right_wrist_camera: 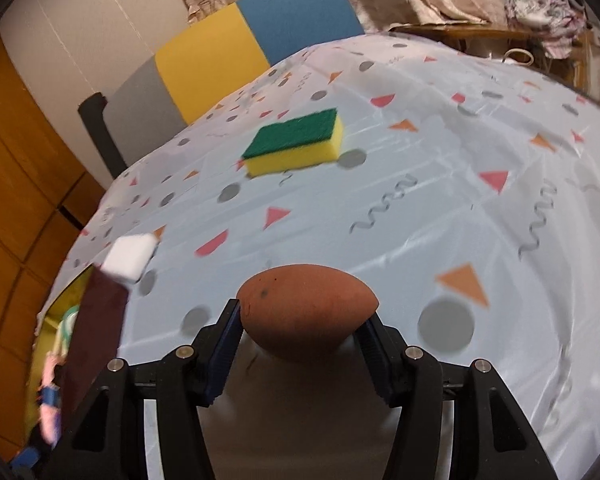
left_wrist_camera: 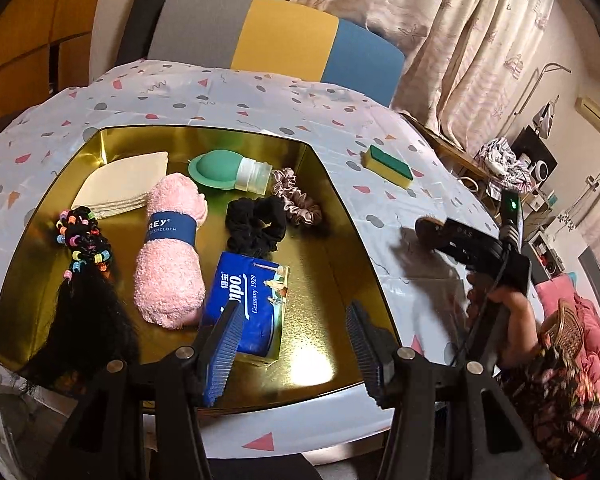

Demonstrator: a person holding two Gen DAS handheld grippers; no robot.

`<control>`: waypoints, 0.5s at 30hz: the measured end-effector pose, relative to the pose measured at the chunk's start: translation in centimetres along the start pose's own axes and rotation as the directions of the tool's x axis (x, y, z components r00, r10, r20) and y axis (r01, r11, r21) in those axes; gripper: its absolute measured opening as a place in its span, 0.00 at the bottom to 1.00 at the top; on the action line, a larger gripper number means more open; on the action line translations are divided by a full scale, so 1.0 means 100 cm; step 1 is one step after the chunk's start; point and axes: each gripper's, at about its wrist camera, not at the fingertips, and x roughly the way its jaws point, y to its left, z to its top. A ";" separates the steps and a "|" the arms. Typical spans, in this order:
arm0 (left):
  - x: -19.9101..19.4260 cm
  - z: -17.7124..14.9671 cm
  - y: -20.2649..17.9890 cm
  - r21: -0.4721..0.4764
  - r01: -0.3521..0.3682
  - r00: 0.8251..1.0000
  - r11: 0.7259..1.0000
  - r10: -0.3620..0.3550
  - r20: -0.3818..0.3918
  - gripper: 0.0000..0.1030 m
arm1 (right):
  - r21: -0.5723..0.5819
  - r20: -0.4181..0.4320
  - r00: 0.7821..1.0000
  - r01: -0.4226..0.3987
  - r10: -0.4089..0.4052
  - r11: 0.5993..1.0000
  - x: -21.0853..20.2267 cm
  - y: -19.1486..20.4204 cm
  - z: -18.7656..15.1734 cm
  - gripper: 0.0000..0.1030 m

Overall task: Organize soft objects
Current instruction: 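Lower the Tempo pack into the gold tray with the left gripper while the right carries the brown sponge, then lower the brown egg-shaped sponge into the gold tray and open the right gripper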

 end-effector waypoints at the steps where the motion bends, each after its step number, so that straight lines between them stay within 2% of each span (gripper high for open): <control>1: -0.001 0.000 0.001 -0.004 -0.003 1.000 1.000 0.003 0.002 0.52 | 0.000 -0.005 1.000 -0.014 0.014 1.000 -0.003 0.002 -0.003 0.56; 6: -0.003 0.002 0.007 -0.037 -0.019 1.000 0.999 0.019 0.011 0.52 | -0.031 -0.024 0.996 -0.087 0.086 0.996 -0.019 0.024 -0.020 0.56; 10: -0.003 0.003 0.014 -0.063 -0.040 0.999 0.997 0.041 0.015 0.52 | -0.111 -0.040 0.986 -0.164 0.160 0.980 -0.036 0.057 -0.031 0.56; 15: -0.007 0.006 0.021 -0.091 -0.057 0.998 0.994 0.060 0.027 0.52 | -0.295 -0.091 0.961 -0.275 0.260 0.915 -0.058 0.110 -0.042 0.57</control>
